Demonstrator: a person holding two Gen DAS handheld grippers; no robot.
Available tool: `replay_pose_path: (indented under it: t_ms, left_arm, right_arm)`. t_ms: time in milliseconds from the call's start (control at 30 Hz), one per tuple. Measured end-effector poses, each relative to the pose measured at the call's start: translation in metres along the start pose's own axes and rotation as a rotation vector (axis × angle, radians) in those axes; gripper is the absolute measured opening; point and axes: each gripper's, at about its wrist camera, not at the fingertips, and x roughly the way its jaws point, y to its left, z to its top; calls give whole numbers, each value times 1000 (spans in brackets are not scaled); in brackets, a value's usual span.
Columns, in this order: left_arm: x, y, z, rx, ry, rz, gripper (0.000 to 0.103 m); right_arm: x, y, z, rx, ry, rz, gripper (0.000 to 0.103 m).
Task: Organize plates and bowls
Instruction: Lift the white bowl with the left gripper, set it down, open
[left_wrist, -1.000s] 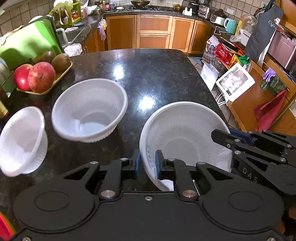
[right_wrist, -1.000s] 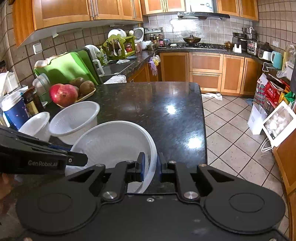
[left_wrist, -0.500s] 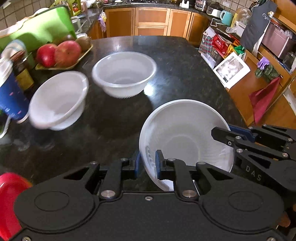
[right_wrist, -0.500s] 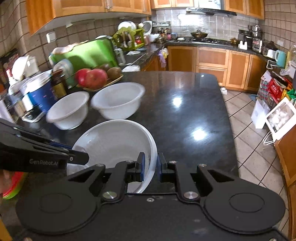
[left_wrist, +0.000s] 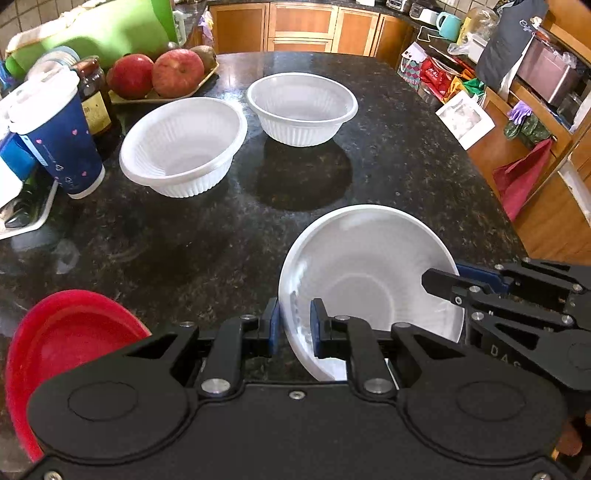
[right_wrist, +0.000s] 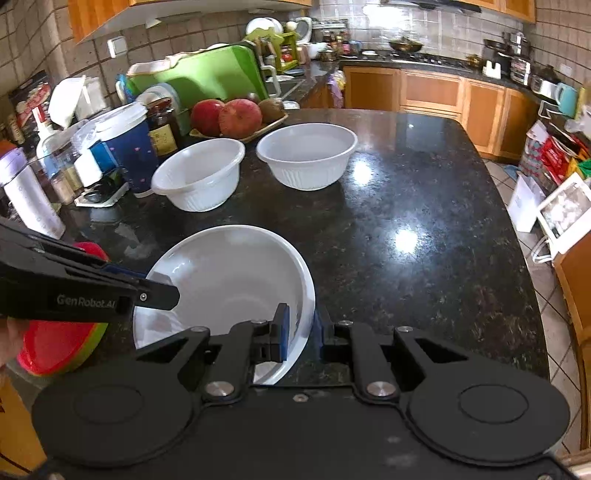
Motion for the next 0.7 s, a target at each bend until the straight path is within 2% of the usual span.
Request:
replay_pose_path:
  t_ms: [267,500,700]
  left_arm:
    - [5,7,-1,13,-14,-27,23]
    - [-4,12,-4,9,-59,-40,42]
    - [-12,16,-3,-6,-91,-26,42]
  right_arm:
    - [6,1,-2,25,5,-37,19]
    - [-1,3,-3,8,-30,-46,27]
    - [-7,2,0,4,-76,-69,30]
